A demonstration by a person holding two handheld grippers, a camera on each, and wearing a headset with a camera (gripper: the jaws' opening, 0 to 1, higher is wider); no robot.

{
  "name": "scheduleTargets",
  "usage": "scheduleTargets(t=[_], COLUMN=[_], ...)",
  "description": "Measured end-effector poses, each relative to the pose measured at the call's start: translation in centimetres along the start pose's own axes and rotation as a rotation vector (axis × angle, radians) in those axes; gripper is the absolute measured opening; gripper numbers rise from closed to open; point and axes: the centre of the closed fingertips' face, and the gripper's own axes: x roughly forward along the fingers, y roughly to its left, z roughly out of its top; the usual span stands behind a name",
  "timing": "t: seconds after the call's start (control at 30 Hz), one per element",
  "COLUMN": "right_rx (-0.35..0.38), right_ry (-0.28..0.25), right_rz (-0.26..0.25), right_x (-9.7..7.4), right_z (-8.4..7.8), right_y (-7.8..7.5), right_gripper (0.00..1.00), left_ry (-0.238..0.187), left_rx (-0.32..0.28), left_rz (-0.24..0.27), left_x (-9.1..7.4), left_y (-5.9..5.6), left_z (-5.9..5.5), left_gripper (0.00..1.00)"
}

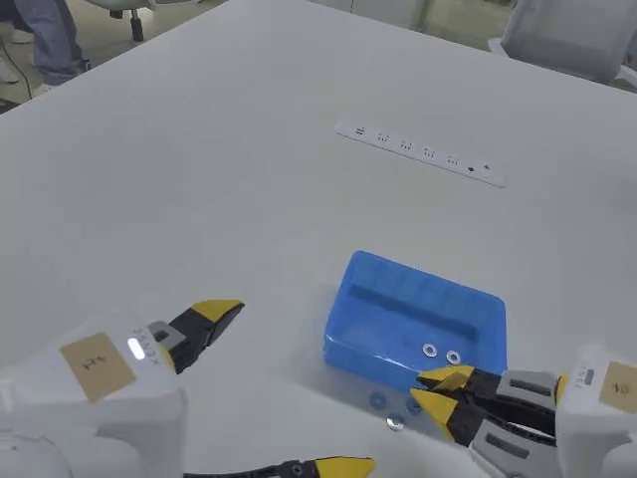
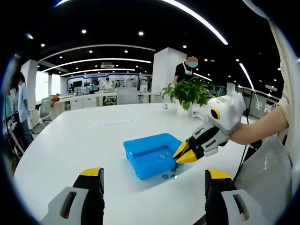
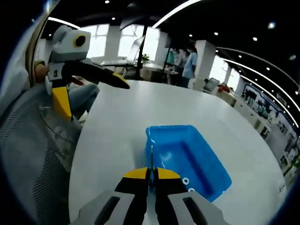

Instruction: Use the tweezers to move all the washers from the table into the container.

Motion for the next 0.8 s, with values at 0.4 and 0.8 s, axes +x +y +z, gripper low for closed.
scheduleTargets(t=[0.4,0.8], right_rx=[0.109,0.158], right_ry=[-0.015,-0.079], right_rz=[0.038,0.034], right_x=[-1.2,-0.8], right_z=[-0.2,1.5], right_y=[1.4,1.7], right_gripper=[0.01,0.01], left_ry=[0.004,0.009], left_rx=[0.002,0.004], left_rz=[-0.005,-0.014], left_x=[0.0,0.1], left_y=[-0.1,-0.2], left_z=[0.0,-0.1], left_gripper=[0.9,0.9])
